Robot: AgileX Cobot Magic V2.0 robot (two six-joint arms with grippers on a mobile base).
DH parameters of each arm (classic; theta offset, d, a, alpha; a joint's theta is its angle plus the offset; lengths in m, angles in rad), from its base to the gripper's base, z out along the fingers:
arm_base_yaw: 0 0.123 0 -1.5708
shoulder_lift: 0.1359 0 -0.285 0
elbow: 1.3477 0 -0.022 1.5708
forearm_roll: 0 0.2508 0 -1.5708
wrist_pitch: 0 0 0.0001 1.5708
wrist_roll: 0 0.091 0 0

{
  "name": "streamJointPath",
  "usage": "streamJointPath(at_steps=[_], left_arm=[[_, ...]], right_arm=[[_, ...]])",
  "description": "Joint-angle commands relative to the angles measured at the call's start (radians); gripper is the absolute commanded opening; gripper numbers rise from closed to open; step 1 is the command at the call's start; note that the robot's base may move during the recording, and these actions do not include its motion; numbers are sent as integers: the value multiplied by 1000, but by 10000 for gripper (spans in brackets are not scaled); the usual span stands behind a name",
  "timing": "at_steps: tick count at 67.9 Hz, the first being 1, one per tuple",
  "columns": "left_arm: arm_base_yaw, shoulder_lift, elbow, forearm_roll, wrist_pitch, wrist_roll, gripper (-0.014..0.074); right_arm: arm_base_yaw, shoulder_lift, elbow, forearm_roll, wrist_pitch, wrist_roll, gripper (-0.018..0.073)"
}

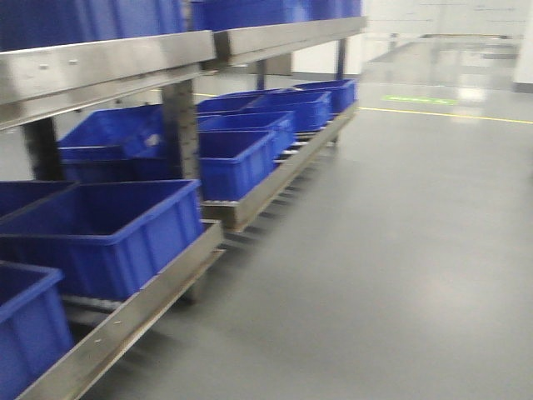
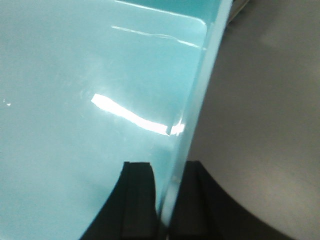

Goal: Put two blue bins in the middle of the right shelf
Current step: 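Drive the base across the floor carrying the bin in both grippers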

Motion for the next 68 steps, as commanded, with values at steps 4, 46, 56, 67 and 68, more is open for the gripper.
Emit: streamJointPath(at_steps=[4, 46, 56, 67, 68], left_arm=[[-14, -16, -14, -70, -84, -11, -111], [-14, -16, -14, -70, -84, -11, -111], [-14, -16, -14, -70, -84, -11, -111], [-14, -16, -14, -70, -84, -11, -111], [-14, -16, -14, -70, -84, -11, -111]], right_arm=[[3, -9, -9, 27, -28, -25, -153], [3, -9, -9, 27, -28, -25, -153], [3, -9, -9, 27, -28, -25, -153], [3, -9, -9, 27, -28, -25, -153], [3, -9, -9, 27, -28, -25, -153]])
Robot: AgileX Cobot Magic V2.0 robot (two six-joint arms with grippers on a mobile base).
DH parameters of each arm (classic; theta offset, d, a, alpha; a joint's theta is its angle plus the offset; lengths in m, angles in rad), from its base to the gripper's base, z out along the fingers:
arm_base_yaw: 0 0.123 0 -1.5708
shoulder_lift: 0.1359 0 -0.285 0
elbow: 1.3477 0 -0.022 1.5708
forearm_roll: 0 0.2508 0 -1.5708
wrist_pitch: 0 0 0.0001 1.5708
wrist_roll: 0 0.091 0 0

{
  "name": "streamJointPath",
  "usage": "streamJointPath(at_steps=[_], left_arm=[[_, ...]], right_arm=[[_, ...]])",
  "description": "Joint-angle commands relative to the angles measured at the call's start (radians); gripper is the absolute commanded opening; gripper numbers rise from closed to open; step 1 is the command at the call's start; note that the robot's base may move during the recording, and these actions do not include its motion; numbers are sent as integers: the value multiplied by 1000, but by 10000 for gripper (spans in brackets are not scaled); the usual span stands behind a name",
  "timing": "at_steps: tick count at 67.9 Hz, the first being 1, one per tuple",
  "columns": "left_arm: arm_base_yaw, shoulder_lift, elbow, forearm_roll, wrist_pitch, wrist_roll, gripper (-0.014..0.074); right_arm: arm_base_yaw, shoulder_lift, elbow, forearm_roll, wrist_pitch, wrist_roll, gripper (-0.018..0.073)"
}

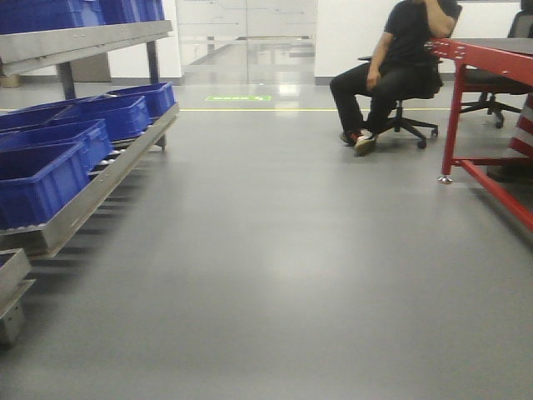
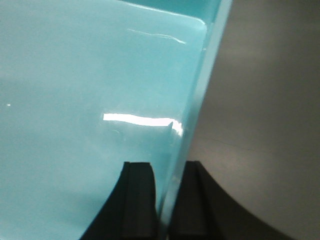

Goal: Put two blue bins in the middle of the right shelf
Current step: 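Drive the base across the floor carrying the bin in both grippers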

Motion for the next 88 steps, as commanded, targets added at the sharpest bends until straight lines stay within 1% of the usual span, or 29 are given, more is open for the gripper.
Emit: streamJointPath(at_steps=[1, 88], left_arm=[[-14, -16, -14, -70, -84, -11, -111], [-14, -16, -14, -70, -84, -11, -111]], right_arm=[[3, -9, -9, 27, -28, -25, -153], [3, -9, -9, 27, -28, -25, -153]])
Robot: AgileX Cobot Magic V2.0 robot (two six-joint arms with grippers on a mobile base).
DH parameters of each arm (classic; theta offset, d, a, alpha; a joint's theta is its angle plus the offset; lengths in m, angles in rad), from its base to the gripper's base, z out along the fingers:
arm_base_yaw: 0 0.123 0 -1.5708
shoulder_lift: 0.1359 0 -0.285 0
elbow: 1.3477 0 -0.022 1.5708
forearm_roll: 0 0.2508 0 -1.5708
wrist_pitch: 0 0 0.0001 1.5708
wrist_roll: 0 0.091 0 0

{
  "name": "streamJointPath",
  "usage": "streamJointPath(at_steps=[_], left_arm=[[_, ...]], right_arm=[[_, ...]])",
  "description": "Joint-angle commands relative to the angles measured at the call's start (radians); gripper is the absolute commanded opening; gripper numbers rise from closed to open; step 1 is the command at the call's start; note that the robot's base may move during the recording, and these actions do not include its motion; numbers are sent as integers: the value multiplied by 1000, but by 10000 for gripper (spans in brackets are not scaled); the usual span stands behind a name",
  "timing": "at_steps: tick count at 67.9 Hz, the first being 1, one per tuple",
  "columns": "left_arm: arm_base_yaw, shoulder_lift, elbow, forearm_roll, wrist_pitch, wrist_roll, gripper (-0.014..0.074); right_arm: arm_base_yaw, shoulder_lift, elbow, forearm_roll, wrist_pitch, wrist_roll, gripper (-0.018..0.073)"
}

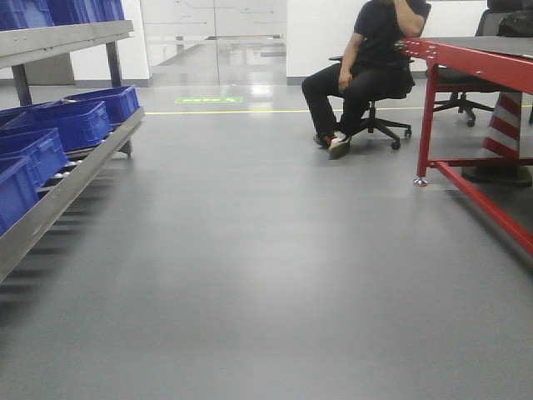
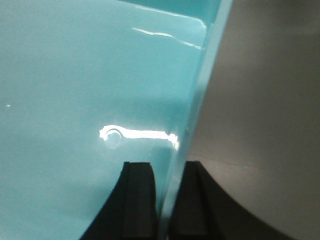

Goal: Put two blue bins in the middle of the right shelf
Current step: 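Drive the base across the floor carrying the bin in both grippers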

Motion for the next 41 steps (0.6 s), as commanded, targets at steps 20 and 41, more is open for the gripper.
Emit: streamJointPath(at_steps=[20, 41], left_arm=[[-14, -16, -14, -70, -84, -11, -111], [-14, -16, -14, -70, -84, -11, -111]], right_arm=[[3, -9, -9, 27, -30, -25, -153], [3, -9, -9, 27, -30, -25, -153]])
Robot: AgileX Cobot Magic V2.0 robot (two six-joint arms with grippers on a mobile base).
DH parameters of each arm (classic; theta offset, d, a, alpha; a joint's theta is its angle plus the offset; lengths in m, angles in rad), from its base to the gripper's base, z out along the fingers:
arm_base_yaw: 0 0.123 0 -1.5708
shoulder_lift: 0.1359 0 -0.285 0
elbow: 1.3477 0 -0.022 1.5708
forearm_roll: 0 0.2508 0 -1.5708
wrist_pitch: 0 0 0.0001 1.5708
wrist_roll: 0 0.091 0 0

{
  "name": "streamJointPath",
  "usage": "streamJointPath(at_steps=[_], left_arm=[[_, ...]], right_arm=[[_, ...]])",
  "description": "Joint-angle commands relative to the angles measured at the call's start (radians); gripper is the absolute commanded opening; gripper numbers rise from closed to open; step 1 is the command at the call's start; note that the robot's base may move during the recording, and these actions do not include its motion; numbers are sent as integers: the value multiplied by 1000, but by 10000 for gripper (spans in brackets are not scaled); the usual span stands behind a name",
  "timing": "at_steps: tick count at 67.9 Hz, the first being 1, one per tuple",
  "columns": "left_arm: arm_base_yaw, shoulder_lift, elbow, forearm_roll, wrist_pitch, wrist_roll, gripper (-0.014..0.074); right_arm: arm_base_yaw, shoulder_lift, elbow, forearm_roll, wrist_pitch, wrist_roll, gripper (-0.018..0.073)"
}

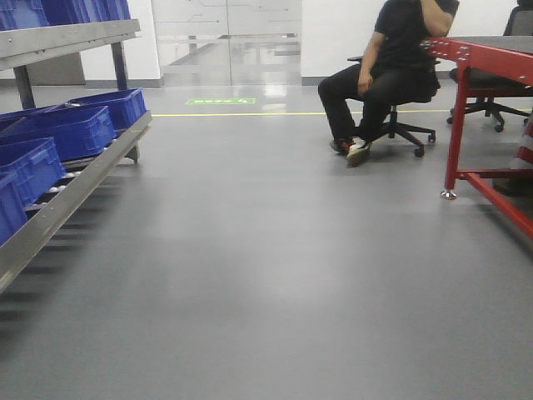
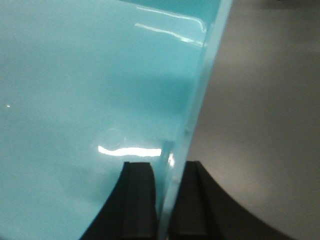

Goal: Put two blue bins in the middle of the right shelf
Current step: 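Drive the base across the floor carrying the bin in both grippers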

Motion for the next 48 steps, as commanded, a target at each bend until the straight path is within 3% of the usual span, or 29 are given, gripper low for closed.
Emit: streamJointPath(at_steps=[1, 48], left_arm=[[-14, -16, -14, -70, -84, -11, -111], [-14, -16, -14, -70, -85, -11, -111]], right_arm=[[3, -9, -9, 27, -30, -25, -153], [3, -8, -9, 27, -82, -25, -153]])
